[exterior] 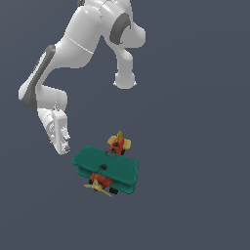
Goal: Pick up the object and move it to a goal position.
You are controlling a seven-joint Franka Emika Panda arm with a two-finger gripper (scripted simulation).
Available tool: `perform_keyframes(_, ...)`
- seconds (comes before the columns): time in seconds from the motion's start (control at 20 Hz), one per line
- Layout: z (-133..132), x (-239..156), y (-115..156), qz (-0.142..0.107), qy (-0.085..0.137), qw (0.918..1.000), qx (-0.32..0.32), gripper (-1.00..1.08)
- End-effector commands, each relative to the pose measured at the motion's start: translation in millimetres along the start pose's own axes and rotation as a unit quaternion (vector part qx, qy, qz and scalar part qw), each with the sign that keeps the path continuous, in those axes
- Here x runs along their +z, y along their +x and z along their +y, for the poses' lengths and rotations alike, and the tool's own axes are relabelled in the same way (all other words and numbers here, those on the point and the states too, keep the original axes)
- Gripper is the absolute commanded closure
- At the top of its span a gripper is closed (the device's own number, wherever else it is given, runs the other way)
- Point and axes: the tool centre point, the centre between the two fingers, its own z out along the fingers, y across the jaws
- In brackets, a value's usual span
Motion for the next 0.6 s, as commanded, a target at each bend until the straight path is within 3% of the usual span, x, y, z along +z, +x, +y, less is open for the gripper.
perform_keyframes(0.0, 12, 4, -10, -0.002, -0.002, 1.0, 0.007, -0.2)
perform_keyframes(0.55, 32, 9, -29, -0.005, -0.007, 0.9998, 0.02, -0.2)
